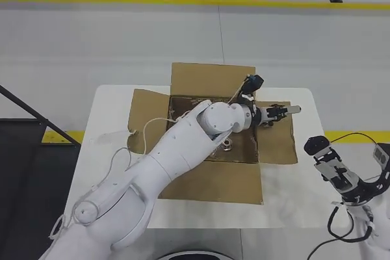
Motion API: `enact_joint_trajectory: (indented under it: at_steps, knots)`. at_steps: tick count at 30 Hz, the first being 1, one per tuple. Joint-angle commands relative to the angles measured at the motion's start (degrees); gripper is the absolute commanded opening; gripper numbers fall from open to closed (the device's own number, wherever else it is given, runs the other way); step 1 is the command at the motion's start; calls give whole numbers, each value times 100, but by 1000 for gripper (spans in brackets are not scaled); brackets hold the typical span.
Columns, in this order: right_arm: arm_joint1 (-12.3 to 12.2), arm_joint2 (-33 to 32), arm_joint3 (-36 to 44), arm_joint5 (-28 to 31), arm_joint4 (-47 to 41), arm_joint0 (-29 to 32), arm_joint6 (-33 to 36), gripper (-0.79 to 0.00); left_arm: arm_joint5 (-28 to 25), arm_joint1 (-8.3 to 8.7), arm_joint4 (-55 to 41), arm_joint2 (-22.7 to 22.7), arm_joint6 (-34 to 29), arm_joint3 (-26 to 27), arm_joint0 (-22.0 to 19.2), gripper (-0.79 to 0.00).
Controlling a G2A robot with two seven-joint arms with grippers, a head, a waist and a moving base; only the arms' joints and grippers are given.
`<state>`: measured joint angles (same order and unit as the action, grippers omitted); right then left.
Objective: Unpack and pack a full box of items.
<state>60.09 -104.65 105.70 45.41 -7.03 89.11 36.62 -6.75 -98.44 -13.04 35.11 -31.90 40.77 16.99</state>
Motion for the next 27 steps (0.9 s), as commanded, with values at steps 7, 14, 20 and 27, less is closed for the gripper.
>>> enact_joint_trajectory:
  at_steps: [7, 14, 20, 27]
  knots:
    - [-39, 433, -558, -290, -90, -679, 284, 0, 21, 636, 680, 1165, -52, 1375, 499, 0]
    - [-46, 915, -995, -548, 43, -1380, 430, 0, 730, 1326, 1689, 2699, -702, 3981, 2084, 0]
    - [-36, 1311, -1527, -897, 248, -1951, 476, 0, 1007, 1635, 1925, 3830, -1099, 5676, 3315, 0]
    - [-27, 1598, -1944, -1248, 414, -2242, 492, 0, 951, 1807, 1943, 4674, -1080, 6642, 4251, 0]
